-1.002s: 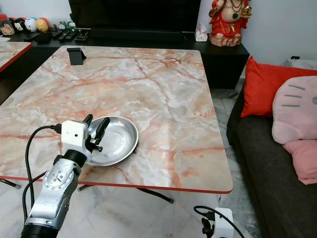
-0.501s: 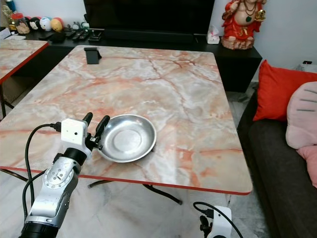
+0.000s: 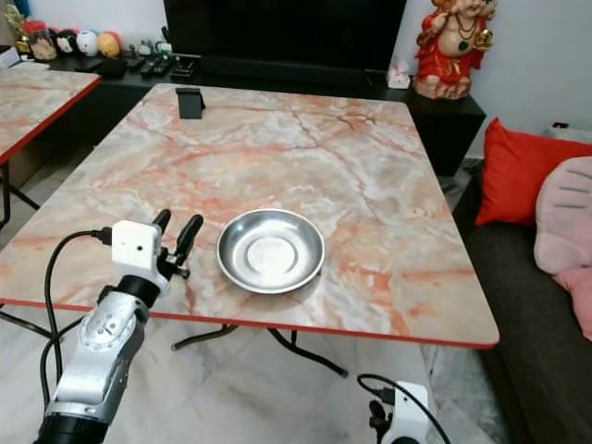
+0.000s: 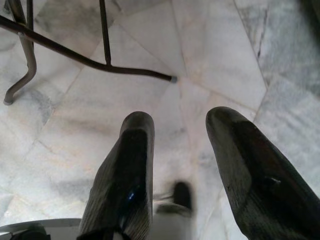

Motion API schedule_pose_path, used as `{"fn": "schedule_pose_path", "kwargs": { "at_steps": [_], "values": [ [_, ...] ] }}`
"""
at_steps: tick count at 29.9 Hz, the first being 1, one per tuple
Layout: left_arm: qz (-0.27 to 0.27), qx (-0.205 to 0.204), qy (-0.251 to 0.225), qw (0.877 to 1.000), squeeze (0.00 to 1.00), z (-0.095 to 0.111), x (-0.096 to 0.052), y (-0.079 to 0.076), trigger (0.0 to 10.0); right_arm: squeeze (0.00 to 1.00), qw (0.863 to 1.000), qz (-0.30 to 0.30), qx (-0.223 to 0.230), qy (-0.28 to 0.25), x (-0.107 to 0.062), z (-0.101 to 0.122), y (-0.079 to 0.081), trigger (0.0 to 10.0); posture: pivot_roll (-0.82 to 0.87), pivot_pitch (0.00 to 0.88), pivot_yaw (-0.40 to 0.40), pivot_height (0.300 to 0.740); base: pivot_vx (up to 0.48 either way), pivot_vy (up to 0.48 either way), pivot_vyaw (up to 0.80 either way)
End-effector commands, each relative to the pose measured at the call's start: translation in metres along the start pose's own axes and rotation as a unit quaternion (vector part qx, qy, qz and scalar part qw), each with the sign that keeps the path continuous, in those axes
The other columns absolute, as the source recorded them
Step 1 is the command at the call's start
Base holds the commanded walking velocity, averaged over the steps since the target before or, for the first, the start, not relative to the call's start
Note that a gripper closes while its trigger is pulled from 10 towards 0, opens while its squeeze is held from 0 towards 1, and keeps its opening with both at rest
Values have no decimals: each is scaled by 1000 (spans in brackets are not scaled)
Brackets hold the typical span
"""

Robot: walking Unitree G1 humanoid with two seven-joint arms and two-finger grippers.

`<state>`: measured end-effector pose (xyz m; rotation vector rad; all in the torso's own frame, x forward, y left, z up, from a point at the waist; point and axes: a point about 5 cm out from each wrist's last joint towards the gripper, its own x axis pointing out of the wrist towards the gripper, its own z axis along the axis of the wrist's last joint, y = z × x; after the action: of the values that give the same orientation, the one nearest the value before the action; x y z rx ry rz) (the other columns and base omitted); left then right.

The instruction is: Setting the table

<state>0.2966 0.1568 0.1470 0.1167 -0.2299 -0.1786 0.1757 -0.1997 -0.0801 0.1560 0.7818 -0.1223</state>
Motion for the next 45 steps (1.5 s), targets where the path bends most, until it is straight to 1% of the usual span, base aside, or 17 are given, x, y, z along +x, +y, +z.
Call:
{"fn": "schedule_pose_path", "kwargs": {
  "at_steps": [1,22,27,36,45],
  "values": [
    [-7,-8,1,1000,0,1,3,-5,10000,0,1000,-10,8,7,-1,-3,-4,10000,2,0,-17,740,0,292,0],
    [-7,-10,0,1000,0,3,4,-5,10000,0,1000,-5,11,10,-1,-4,-2,10000,3,0,-15,740,0,294,0],
    [-5,-10,2,1000,0,2,2,-5,10000,0,1000,-6,-2,10,-1,-4,-2,10000,5,0,-16,740,0,295,0],
    [-1,-9,4,1000,0,1,1,-4,10000,0,1000,0,-5,12,-1,-5,0,10000,9,0,-18,740,0,295,754],
    [2,-10,5,1000,0,1,0,-4,10000,0,1000,3,-8,16,-1,-5,1,10000,11,0,-20,740,0,297,494]
  ]
}}
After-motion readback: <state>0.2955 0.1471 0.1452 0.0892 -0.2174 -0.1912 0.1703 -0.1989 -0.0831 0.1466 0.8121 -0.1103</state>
